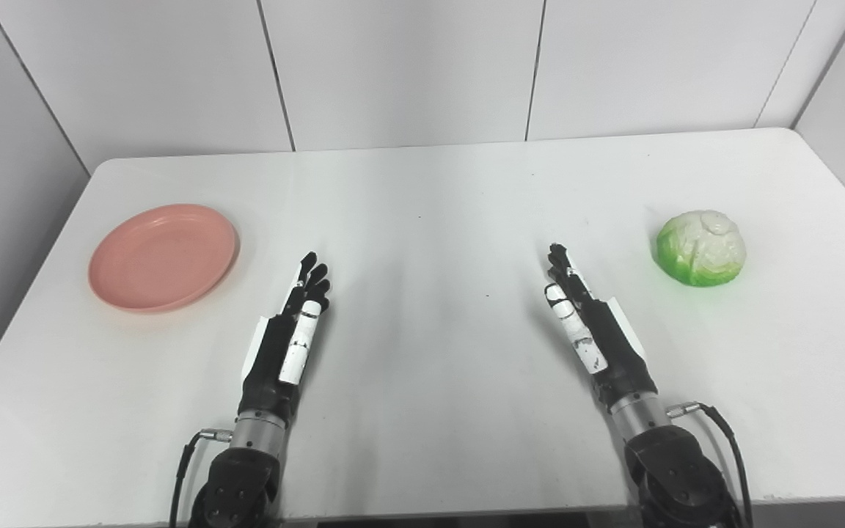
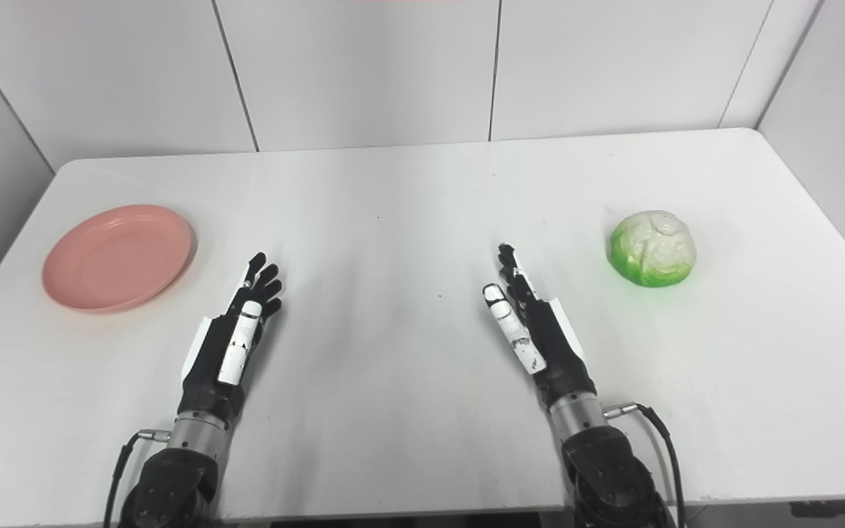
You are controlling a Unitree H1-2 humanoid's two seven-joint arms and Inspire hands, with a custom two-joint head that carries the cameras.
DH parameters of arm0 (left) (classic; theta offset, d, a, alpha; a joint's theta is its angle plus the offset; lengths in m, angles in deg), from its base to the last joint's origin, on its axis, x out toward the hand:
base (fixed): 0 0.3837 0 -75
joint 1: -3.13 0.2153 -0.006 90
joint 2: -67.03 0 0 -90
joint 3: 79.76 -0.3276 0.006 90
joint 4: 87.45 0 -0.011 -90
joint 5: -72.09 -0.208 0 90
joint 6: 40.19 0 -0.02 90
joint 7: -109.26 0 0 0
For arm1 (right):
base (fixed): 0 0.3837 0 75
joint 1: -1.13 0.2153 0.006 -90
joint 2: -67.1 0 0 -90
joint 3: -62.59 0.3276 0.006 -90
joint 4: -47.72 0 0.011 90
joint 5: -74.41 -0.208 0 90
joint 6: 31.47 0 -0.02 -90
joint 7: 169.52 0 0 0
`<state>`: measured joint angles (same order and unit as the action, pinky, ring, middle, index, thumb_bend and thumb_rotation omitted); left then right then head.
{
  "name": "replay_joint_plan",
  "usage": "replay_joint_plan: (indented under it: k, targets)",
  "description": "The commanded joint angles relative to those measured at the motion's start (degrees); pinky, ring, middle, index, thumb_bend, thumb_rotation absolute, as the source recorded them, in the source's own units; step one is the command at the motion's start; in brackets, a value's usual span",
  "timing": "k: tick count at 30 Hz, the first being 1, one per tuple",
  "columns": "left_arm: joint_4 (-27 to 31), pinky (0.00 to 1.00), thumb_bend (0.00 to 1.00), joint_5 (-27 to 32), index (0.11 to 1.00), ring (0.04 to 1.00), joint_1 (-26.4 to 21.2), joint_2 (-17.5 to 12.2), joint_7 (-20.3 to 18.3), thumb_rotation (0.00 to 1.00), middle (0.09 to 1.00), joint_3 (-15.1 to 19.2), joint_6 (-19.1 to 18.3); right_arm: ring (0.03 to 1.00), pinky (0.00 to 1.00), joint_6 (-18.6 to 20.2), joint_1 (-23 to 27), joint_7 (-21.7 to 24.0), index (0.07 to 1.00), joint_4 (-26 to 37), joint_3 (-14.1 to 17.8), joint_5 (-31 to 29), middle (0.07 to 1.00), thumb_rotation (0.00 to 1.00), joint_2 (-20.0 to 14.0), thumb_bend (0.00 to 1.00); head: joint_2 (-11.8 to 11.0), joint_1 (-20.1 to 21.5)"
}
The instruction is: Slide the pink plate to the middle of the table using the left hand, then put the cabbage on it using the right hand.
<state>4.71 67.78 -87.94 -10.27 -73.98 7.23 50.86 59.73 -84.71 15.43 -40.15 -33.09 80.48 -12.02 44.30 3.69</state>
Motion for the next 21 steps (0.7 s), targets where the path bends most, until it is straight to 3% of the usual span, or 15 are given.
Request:
replay_joint_plan:
  k: [1,6,7,8,9,10,11,17,21]
  targets:
    - [-0.9,0.97,0.4,0.01,0.974,0.966,-0.15,-0.02,0.63,1.0,0.977,0.33,0.85,1.0,1.0,-1.51,0.97,0.17,1.0,0.54,-0.28,-0.19,1.0,1.0,0.16,0.36,-0.06,-0.27]
    - [-1.34,0.96,0.39,-0.56,0.972,0.96,-0.33,0.43,1.01,1.0,0.974,0.02,1.4,1.0,1.0,-1.7,0.98,0.23,1.0,0.12,-0.05,-0.41,1.0,1.0,-0.09,0.36,-0.88,-3.76]
    - [-1.66,0.96,0.39,-0.9,0.97,0.958,-0.41,0.56,1.08,1.0,0.972,-0.21,1.53,1.0,0.99,-1.79,0.95,0.28,1.0,0.0,0.12,-0.57,1.0,1.0,-0.27,0.35,-1.62,-7.03]
    - [-1.71,0.95,0.39,-1.29,0.97,0.958,-0.41,0.56,1.05,1.0,0.97,-0.47,1.39,1.0,0.99,-1.73,0.91,0.34,1.0,0.01,0.24,-0.68,1.0,1.0,-0.45,0.34,-1.62,-7.03]
    - [-1.56,0.95,0.39,-1.96,0.972,0.958,-0.39,0.69,1.1,1.0,0.97,-0.89,0.97,1.0,0.99,-1.96,0.92,0.54,1.0,-0.24,0.46,-1.0,1.0,1.0,-0.79,0.34,-2.67,-10.68]
    - [-1.22,0.95,0.39,-2.48,0.975,0.96,-0.29,0.79,1.14,1.0,0.972,-1.25,0.43,1.0,0.99,-2.04,0.91,0.84,1.0,-0.28,0.6,-1.36,1.0,1.0,-1.1,0.33,-2.67,-10.68]
    - [-1.51,0.95,0.39,-2.98,0.975,0.96,-0.31,1.18,1.43,1.0,0.971,-1.57,0.47,1.0,0.99,-2.25,0.92,1.24,1.0,-0.48,0.81,-1.86,1.0,1.0,-1.55,0.31,-3.95,-13.99]
    - [-10.77,0.95,0.4,-4.94,0.966,0.967,-2.32,3.51,4.63,1.0,0.975,-2.25,6.95,1.0,1.0,-3.6,0.55,2.71,1.0,-1.52,1.89,-3.9,1.0,1.0,-3.49,0.28,-8.14,-20.14]
    - [-13.59,0.95,0.39,-5.58,0.964,0.971,-2.87,4.32,5.66,1.0,0.975,-2.35,8.57,1.0,1.0,-5.28,0.5,2.76,1.0,-2.49,1.95,-3.67,1.0,1.0,-4.09,0.23,-9.97,-21.85]
